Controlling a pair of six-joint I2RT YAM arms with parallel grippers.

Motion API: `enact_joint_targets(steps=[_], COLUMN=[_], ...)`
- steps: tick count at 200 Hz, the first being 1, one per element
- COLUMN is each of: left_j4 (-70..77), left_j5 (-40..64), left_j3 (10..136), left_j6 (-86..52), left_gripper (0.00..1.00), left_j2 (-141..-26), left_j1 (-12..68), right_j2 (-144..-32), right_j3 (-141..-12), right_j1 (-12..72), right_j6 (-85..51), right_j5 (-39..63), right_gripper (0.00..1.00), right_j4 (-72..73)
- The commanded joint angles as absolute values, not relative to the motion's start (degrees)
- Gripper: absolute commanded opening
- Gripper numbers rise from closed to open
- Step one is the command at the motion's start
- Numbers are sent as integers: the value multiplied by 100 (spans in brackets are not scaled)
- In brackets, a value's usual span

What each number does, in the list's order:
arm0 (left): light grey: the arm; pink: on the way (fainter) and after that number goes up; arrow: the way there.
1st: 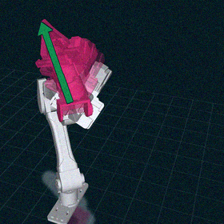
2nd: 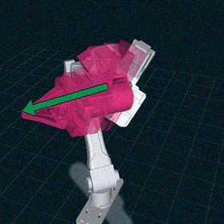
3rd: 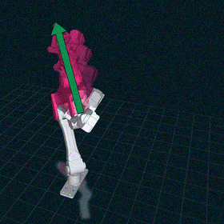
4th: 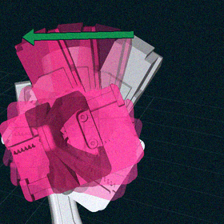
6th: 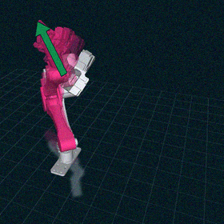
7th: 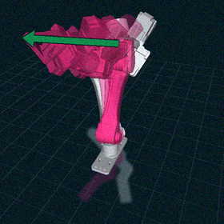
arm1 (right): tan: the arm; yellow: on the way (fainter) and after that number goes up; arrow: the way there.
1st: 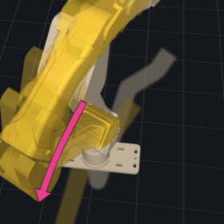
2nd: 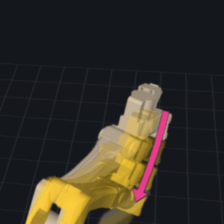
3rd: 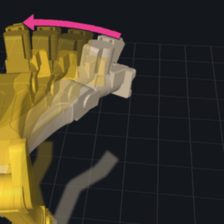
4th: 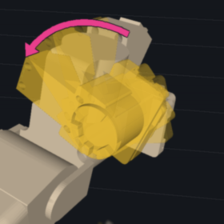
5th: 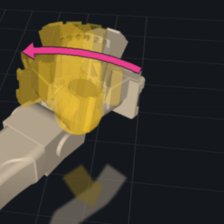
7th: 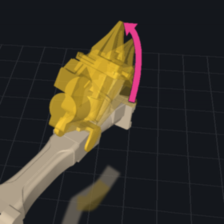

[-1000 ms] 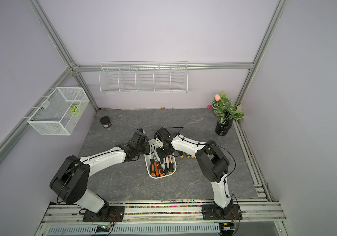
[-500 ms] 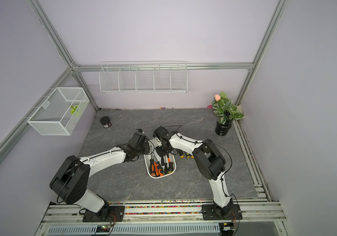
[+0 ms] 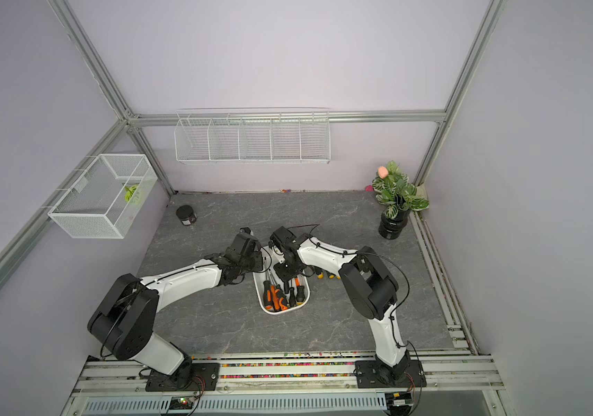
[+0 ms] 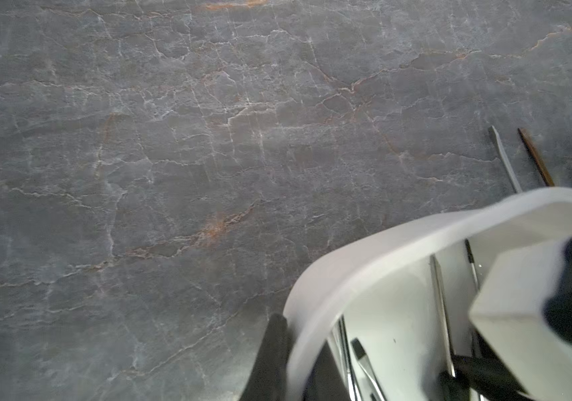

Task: Take out the screwdriver from the storage box
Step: Pick up the screwdriver from the storage box.

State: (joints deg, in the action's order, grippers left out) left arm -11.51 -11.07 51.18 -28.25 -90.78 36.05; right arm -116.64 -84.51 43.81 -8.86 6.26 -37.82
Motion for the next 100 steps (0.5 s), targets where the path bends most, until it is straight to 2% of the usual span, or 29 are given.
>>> enact_joint_targets(steps=[1, 36, 100], left_j4=[-865, -859, -930], left_j5=[-1185, -1176, -1231], left_j3=[5069, 5073, 5122], left_j6=[-2742, -2743, -2707], left_gripper=[0, 0, 0], left_j2=[-9062, -9071, -9061], left_j1=[3625, 3621, 3616], right_j2=[-11742, -11818, -11718], right_j3=[-8152, -8221, -8230], right_j1=[4377, 4371, 4313], right_j6=[-792, -756, -807], right_j5=[541, 492, 645], right_gripper=[31, 29, 7], right_j4=[-4275, -4315, -4252])
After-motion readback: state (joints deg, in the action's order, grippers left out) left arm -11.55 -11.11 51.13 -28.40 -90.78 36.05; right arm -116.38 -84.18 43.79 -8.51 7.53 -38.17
